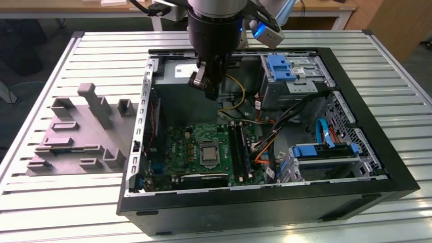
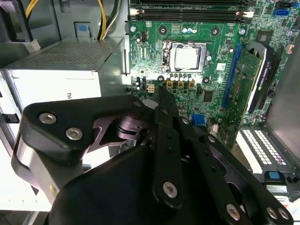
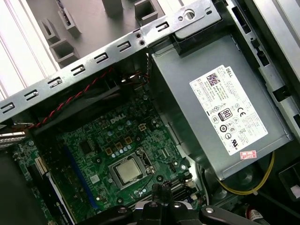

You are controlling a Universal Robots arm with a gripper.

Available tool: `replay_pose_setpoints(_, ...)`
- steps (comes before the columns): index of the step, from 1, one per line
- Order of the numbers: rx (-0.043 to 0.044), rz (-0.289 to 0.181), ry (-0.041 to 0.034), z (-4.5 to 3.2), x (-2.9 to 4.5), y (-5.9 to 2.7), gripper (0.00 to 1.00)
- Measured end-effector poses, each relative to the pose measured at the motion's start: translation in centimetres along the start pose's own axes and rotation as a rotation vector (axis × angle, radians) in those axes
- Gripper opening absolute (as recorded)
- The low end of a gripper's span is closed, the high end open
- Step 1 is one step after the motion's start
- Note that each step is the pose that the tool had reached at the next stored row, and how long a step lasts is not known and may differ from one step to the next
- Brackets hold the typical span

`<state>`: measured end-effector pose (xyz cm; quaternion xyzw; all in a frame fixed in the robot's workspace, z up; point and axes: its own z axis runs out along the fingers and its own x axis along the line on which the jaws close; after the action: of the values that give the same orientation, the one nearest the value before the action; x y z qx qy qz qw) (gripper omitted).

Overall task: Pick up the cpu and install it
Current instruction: 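Install the first cpu locking lever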

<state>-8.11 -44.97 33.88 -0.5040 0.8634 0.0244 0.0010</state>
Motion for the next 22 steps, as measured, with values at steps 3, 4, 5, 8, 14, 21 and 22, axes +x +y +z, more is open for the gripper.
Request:
replay_pose_setpoints(3,0.0,0.0,0.0,0.0,0.0,0.0,0.11)
replay_pose_setpoints(4,0.0,0.0,0.0,0.01,0.0,0.0,0.11)
replay_pose_setpoints(5,0.0,0.0,-0.0001,0.01,0.0,0.0,0.11)
replay_pose_setpoints(8,0.0,0.0,0.0,0.01,0.0,0.0,0.11)
replay_pose_setpoints(14,-0.0001,-0.002,-0.0003,0.53,0.44,-0.28,0.11)
replay_pose_setpoints(21,-0.0003,-0.007,0.0001,1.68,-0.24,-1.75,0.11)
replay_pose_setpoints(22,-0.0003,-0.007,0.0001,1.83,-0.2,-1.84,0.11)
